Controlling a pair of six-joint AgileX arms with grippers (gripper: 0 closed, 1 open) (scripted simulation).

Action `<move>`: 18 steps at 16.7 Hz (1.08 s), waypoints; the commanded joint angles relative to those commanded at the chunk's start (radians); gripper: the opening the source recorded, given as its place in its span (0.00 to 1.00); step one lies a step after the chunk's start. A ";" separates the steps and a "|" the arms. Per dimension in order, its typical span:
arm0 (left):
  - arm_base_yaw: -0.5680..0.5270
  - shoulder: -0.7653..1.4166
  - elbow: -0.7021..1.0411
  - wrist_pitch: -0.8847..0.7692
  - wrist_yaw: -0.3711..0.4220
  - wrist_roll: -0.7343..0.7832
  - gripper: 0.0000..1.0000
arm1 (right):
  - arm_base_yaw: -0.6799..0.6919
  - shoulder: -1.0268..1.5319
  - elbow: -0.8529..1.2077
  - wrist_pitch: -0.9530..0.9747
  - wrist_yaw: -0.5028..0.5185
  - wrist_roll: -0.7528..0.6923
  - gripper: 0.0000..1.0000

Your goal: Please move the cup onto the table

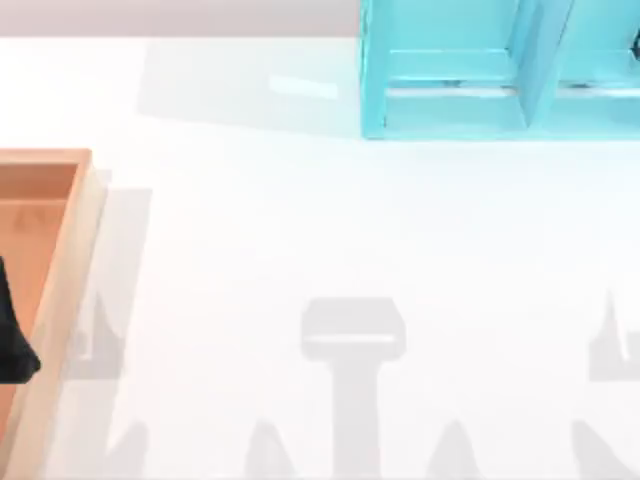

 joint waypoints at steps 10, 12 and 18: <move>0.076 0.382 0.350 -0.352 -0.001 0.083 1.00 | 0.000 0.000 0.000 0.000 0.000 0.000 1.00; 0.106 0.571 0.493 -0.508 -0.001 0.116 1.00 | 0.000 0.000 0.000 0.000 0.000 0.000 1.00; 0.199 1.127 0.902 -0.968 -0.001 0.214 1.00 | 0.000 0.000 0.000 0.000 0.000 0.000 1.00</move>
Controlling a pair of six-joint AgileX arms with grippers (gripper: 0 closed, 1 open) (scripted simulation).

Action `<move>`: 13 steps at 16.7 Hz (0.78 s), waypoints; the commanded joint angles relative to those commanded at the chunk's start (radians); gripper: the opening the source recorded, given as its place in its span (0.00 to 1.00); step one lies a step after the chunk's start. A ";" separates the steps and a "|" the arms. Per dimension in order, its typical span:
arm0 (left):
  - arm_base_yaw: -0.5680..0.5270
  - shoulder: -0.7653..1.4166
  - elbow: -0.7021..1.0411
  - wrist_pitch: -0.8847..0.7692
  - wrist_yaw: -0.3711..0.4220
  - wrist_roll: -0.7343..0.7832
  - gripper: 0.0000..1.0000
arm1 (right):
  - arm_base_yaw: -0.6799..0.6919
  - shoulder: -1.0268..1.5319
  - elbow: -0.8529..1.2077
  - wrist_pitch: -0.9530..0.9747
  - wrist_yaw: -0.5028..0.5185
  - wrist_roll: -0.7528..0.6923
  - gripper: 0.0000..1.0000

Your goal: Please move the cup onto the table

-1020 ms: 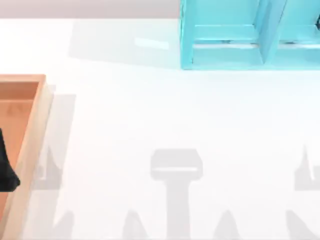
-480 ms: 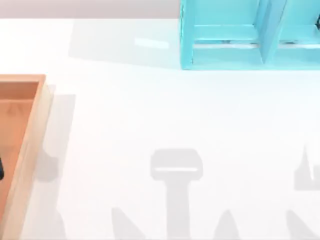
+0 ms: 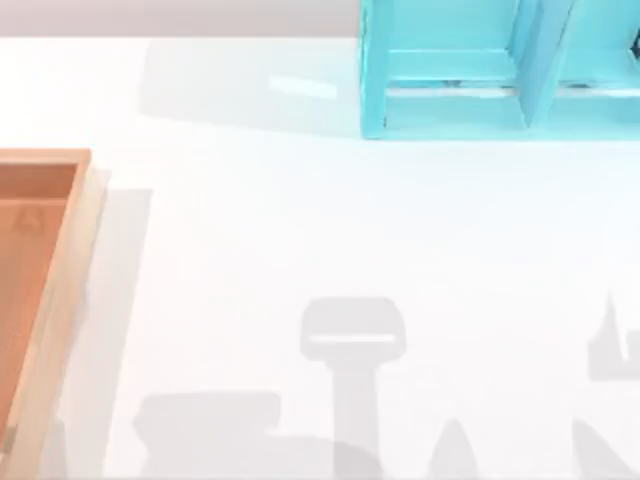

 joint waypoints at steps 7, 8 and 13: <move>0.069 0.366 0.324 -0.317 -0.002 0.073 1.00 | 0.000 0.000 0.000 0.000 0.000 0.000 1.00; 0.073 0.384 0.342 -0.333 -0.002 0.077 1.00 | 0.000 0.000 0.000 0.000 0.000 0.000 1.00; 0.070 0.387 0.348 -0.337 -0.002 0.077 1.00 | 0.000 0.000 0.000 0.000 0.000 0.000 1.00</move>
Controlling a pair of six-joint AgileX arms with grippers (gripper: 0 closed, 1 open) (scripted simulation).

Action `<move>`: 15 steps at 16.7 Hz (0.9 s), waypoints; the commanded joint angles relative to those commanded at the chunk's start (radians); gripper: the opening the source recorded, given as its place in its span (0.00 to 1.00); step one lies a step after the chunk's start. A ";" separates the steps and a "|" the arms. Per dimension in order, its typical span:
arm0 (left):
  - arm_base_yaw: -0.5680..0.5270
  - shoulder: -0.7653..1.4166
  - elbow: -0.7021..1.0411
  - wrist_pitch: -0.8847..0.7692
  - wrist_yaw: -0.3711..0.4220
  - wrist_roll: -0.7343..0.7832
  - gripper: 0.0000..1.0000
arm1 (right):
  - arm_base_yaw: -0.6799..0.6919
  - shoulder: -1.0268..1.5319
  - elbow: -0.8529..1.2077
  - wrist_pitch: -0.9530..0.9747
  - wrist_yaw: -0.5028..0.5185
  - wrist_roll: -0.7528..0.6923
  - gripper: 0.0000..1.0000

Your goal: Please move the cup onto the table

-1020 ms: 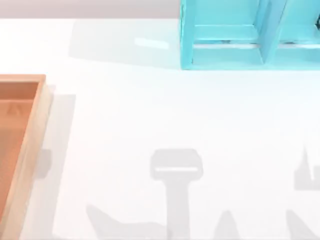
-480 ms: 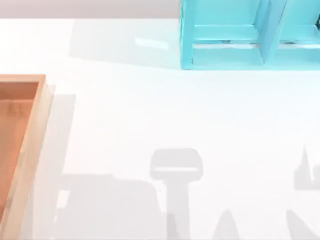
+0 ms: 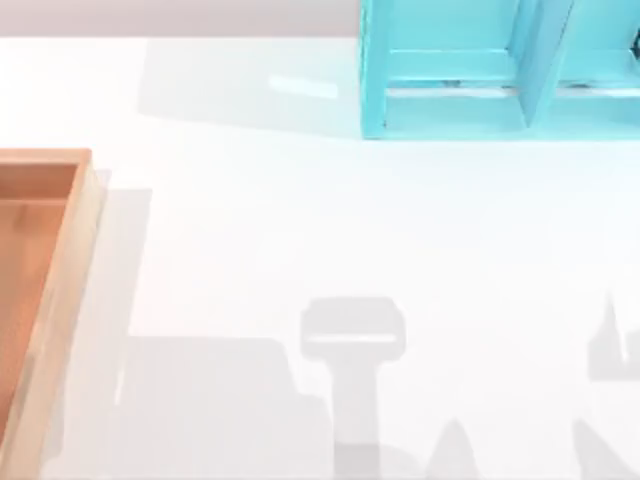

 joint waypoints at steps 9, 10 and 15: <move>0.009 0.070 -0.248 0.328 0.000 0.006 1.00 | 0.000 0.000 0.000 0.000 0.000 0.000 1.00; 0.009 0.078 -0.279 0.364 0.000 0.007 1.00 | 0.000 0.000 0.000 0.000 0.000 0.000 1.00; 0.011 0.092 -0.318 0.407 0.000 0.009 1.00 | 0.000 0.000 0.000 0.000 0.000 0.000 1.00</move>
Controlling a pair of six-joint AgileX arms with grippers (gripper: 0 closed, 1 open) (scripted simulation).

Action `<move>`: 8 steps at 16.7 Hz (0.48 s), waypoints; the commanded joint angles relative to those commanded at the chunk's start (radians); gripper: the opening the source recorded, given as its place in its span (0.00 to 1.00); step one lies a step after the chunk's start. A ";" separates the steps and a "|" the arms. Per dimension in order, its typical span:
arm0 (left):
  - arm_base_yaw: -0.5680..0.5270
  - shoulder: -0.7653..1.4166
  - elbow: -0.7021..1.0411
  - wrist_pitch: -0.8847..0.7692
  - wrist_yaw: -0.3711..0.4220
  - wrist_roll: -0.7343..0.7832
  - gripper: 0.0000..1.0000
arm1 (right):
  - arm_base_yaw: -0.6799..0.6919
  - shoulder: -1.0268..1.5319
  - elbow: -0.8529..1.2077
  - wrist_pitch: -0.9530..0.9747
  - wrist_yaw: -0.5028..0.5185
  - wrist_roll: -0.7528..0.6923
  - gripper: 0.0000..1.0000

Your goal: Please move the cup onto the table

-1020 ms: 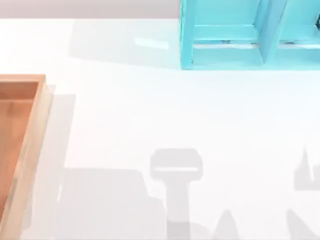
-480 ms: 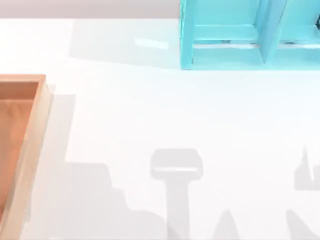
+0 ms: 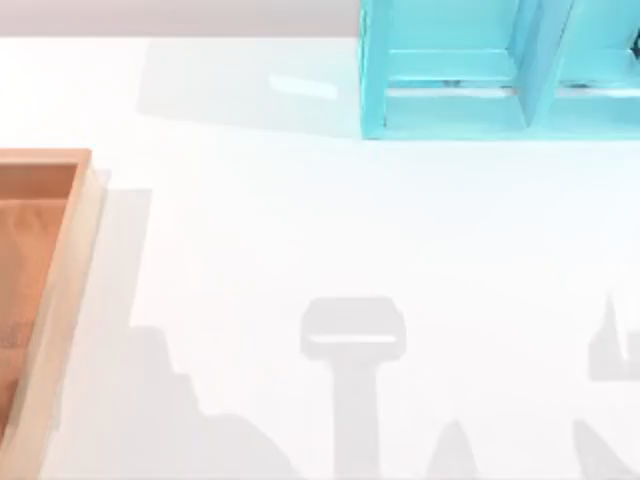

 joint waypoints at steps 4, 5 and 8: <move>0.000 0.000 0.000 0.000 0.000 0.000 0.77 | 0.000 0.000 0.000 0.000 0.000 0.000 1.00; 0.000 0.000 0.000 0.000 0.000 0.000 0.70 | 0.000 0.000 0.000 0.000 0.000 0.000 1.00; 0.000 0.000 0.000 0.000 0.000 0.000 0.47 | 0.000 0.000 0.000 0.000 0.000 0.000 1.00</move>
